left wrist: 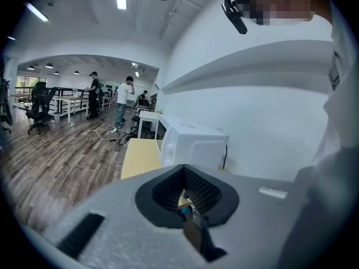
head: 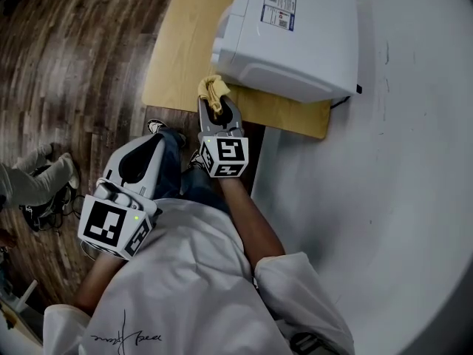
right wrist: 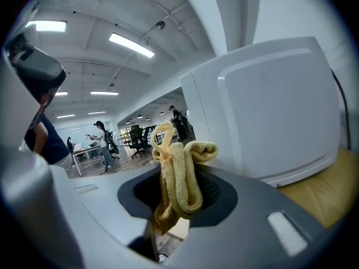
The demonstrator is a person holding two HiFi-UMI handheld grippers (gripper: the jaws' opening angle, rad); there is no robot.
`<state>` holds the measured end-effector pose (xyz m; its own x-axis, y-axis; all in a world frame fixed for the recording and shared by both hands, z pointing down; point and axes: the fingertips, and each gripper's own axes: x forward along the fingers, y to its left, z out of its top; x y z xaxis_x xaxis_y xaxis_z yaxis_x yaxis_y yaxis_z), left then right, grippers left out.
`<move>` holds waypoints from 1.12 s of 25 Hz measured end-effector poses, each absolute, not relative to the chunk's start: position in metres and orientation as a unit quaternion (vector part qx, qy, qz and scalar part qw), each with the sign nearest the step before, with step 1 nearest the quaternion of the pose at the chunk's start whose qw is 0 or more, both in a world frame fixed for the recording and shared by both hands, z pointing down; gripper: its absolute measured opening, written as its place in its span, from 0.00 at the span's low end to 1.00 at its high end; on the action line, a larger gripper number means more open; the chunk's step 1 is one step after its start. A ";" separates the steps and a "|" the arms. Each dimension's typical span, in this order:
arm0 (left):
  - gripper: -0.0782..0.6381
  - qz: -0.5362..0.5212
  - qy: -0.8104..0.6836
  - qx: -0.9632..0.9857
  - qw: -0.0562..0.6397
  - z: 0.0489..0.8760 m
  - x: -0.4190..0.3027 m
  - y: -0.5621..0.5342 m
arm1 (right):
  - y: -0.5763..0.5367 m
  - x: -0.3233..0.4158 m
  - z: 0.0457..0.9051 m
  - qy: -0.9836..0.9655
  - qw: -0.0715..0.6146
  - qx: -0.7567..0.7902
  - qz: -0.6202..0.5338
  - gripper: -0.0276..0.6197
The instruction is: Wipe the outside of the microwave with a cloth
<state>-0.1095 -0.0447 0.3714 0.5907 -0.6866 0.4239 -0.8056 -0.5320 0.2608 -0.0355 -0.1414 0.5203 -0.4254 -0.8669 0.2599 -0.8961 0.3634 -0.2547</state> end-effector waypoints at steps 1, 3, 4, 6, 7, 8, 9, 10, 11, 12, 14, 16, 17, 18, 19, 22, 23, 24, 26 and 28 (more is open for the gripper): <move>0.10 0.135 -0.430 0.865 0.220 0.372 -0.108 -0.044 | -0.137 -0.031 0.522 -0.822 0.043 0.537 0.182 0.22; 0.10 0.133 -0.426 0.867 0.224 0.372 -0.104 -0.042 | -0.128 -0.019 0.525 -0.817 0.049 0.545 0.185 0.22; 0.10 0.131 -0.422 0.868 0.225 0.372 -0.101 -0.041 | -0.124 -0.012 0.526 -0.813 0.050 0.549 0.185 0.22; 0.10 0.129 -0.415 0.872 0.225 0.372 -0.095 -0.039 | -0.118 0.005 0.528 -0.806 0.048 0.559 0.188 0.22; 0.10 0.129 -0.413 0.873 0.225 0.372 -0.091 -0.038 | -0.114 0.015 0.529 -0.802 0.046 0.565 0.190 0.22; 0.10 0.128 -0.410 0.874 0.225 0.372 -0.088 -0.036 | -0.111 0.026 0.530 -0.797 0.047 0.571 0.191 0.22; 0.10 0.128 -0.409 0.875 0.225 0.372 -0.085 -0.034 | -0.107 0.037 0.531 -0.792 0.048 0.579 0.191 0.22; 0.10 0.128 -0.407 0.876 0.225 0.372 -0.082 -0.033 | -0.104 0.049 0.531 -0.785 0.049 0.587 0.191 0.22; 0.10 0.128 -0.406 0.876 0.225 0.372 -0.079 -0.031 | -0.101 0.061 0.532 -0.779 0.049 0.596 0.191 0.22; 0.10 0.128 -0.406 0.877 0.224 0.372 -0.078 -0.031 | -0.099 0.073 0.533 -0.772 0.049 0.605 0.191 0.22; 0.10 0.126 -0.408 0.876 0.225 0.370 -0.076 -0.030 | -0.096 0.095 0.534 -0.758 0.051 0.622 0.192 0.23; 0.10 0.126 -0.409 0.875 0.227 0.370 -0.073 -0.028 | -0.095 0.120 0.535 -0.745 0.056 0.637 0.189 0.23; 0.10 0.127 -0.409 0.875 0.227 0.370 -0.071 -0.028 | -0.097 0.134 0.534 -0.738 0.057 0.645 0.187 0.23; 0.10 0.128 -0.409 0.875 0.225 0.370 -0.069 -0.028 | -0.099 0.147 0.533 -0.731 0.056 0.655 0.184 0.23; 0.10 0.129 -0.410 0.875 0.223 0.370 -0.068 -0.028 | -0.103 0.161 0.533 -0.723 0.055 0.665 0.181 0.23; 0.10 0.132 -0.416 0.871 0.224 0.370 -0.070 -0.027 | -0.113 0.199 0.534 -0.696 0.048 0.694 0.178 0.23; 0.10 0.130 -0.418 0.870 0.228 0.370 -0.070 -0.027 | -0.115 0.211 0.535 -0.685 0.049 0.705 0.176 0.23; 0.10 0.126 -0.418 0.869 0.232 0.370 -0.071 -0.027 | -0.117 0.223 0.537 -0.674 0.051 0.716 0.173 0.23; 0.10 0.120 -0.421 0.868 0.235 0.367 -0.072 -0.028 | -0.120 0.243 0.541 -0.653 0.054 0.736 0.169 0.23; 0.10 0.123 -0.425 0.866 0.234 0.366 -0.074 -0.029 | -0.122 0.255 0.545 -0.638 0.055 0.749 0.169 0.23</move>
<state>-0.0735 -0.0290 0.3658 0.6093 -0.6782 0.4109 -0.7928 -0.5303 0.3003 0.2552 -0.1216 0.5453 0.1286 -0.9374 0.3236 -0.9746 -0.1798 -0.1336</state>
